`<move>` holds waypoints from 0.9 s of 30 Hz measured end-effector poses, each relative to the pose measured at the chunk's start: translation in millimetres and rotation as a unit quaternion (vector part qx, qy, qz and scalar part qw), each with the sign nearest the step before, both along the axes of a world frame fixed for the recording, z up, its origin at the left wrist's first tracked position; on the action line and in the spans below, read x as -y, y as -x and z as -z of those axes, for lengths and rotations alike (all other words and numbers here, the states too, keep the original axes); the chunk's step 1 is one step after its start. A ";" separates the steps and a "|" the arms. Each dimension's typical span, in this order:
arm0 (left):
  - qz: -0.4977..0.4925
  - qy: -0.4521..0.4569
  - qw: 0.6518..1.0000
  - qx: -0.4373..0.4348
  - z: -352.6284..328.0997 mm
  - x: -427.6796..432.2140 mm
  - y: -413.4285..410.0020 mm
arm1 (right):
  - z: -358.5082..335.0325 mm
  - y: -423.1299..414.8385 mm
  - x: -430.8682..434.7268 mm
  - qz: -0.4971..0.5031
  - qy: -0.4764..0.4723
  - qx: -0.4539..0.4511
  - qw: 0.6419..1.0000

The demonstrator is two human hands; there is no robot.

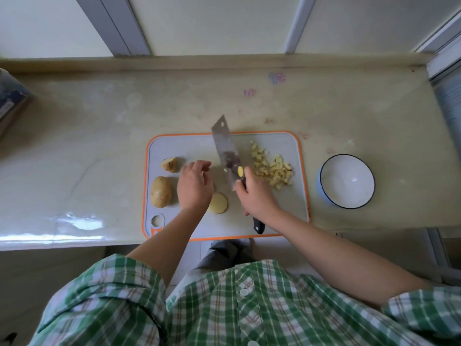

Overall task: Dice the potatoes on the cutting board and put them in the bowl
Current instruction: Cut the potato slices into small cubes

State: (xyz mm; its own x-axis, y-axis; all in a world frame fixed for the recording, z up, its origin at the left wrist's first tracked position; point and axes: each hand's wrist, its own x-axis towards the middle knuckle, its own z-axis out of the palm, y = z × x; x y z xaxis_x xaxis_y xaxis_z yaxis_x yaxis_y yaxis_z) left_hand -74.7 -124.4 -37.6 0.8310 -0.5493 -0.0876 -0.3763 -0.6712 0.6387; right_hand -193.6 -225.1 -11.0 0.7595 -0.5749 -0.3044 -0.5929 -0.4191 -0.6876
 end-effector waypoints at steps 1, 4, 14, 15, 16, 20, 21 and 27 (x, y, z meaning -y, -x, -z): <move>-0.001 -0.013 1.000 0.007 0.4 -4.8 -1.5 | 2.2 -4.3 -6.0 -0.020 0.002 -0.005 1.000; 0.018 -0.042 0.999 0.007 2.1 -14.6 -1.3 | 11.2 -3.0 -6.7 -0.029 0.026 -0.039 0.998; 0.104 -0.011 0.994 -0.039 2.9 12.8 20.5 | -0.3 49.8 25.1 0.115 0.001 -0.074 0.991; 0.107 -0.006 0.993 -0.045 1.2 16.0 21.8 | 0.4 46.3 21.8 0.105 0.012 -0.062 0.992; 0.110 -0.002 0.993 -0.053 -0.4 18.7 23.1 | 3.1 42.6 19.5 0.095 0.027 -0.053 0.994; 0.117 0.017 0.986 -0.116 -6.5 26.7 28.3 | 2.7 44.7 21.7 0.097 0.064 -0.078 0.990; 0.110 0.030 0.981 -0.157 -10.4 29.7 30.6 | -0.2 48.5 22.4 0.092 0.090 -0.083 0.988; 0.083 0.070 0.921 -0.374 -35.7 62.1 52.6 | -15.3 51.6 6.6 -0.029 0.191 -0.076 0.978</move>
